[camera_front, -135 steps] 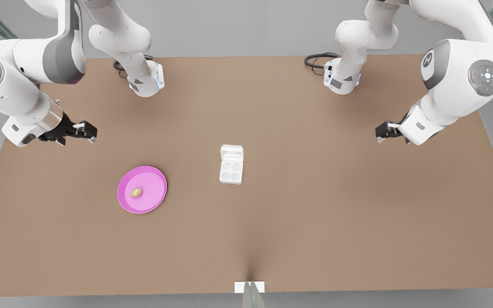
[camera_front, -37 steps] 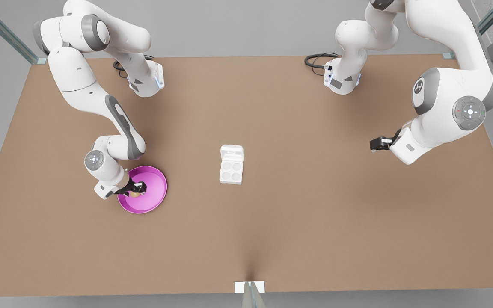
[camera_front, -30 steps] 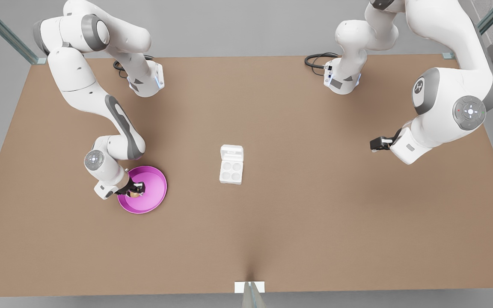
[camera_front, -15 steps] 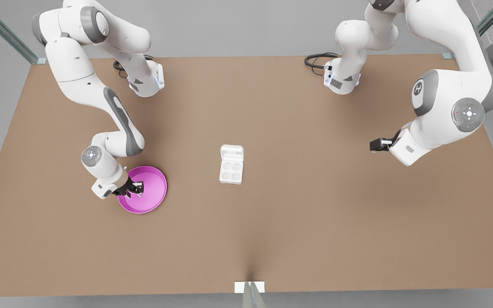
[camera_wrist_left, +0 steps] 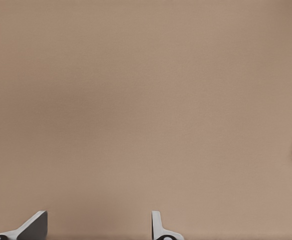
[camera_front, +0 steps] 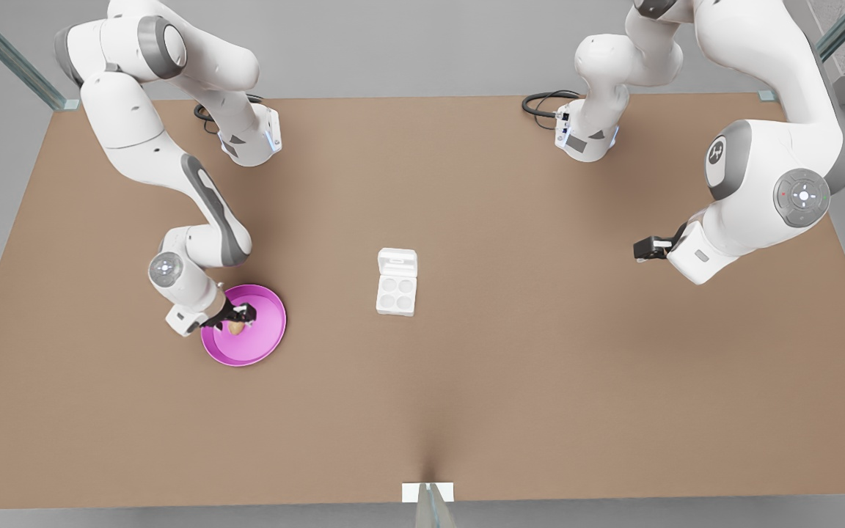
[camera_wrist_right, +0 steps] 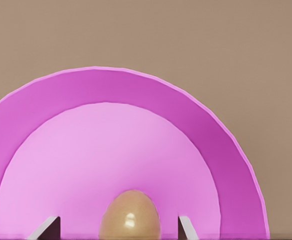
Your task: Pack egg into the box and close the box lid
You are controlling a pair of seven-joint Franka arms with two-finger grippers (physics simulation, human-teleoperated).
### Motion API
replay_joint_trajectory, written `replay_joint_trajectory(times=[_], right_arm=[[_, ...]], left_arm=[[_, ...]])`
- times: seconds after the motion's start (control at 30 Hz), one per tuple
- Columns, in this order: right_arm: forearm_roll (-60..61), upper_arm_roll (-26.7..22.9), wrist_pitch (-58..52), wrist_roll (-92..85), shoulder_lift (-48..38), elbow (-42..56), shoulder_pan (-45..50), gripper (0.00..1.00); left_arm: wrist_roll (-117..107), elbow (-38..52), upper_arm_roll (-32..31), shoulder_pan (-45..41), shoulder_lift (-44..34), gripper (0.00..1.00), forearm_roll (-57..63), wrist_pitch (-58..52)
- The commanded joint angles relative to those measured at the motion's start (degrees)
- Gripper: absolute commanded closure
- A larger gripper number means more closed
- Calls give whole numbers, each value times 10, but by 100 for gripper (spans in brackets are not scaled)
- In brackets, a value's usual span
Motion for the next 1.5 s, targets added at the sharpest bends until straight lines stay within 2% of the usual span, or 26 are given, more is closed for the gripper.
replay_joint_trajectory(times=[0.0, 0.03, 0.1, 0.17, 0.57, 0.73, 0.8, 1.3, 1.47], right_arm=[[0, 0, 7, 11, 4, -2, 0, 1], [0, 0, 21, 10, 8, -8, 0, 2], [0, 0, 24, 10, 8, -9, 0, 21], [0, 0, 24, 10, 8, -9, 0, 34], [0, 0, 26, 8, 11, -8, -3, 35], [0, 0, 26, 8, 11, -8, -3, 39], [0, 0, 26, 7, 11, -8, -3, 46], [0, 4, 25, 6, 6, -2, -5, 47], [0, 31, 15, 12, -17, 0, -11, 48]], left_arm=[[0, 0, 0, 0, -1, 0, 0, 0], [0, 0, 0, 0, -1, 0, 0, 0], [0, 0, 0, 0, 0, 0, 0, 1], [0, 0, 0, 0, 1, 0, 1, 1], [1, 0, 0, 0, 2, 0, 0, 1], [1, 0, 0, 0, 3, 0, 0, 1], [1, 0, 0, 0, 4, 0, 0, 1], [0, 1, 1, 0, 6, 0, 1, 3], [0, 1, 1, 0, 6, 0, 0, -1]])
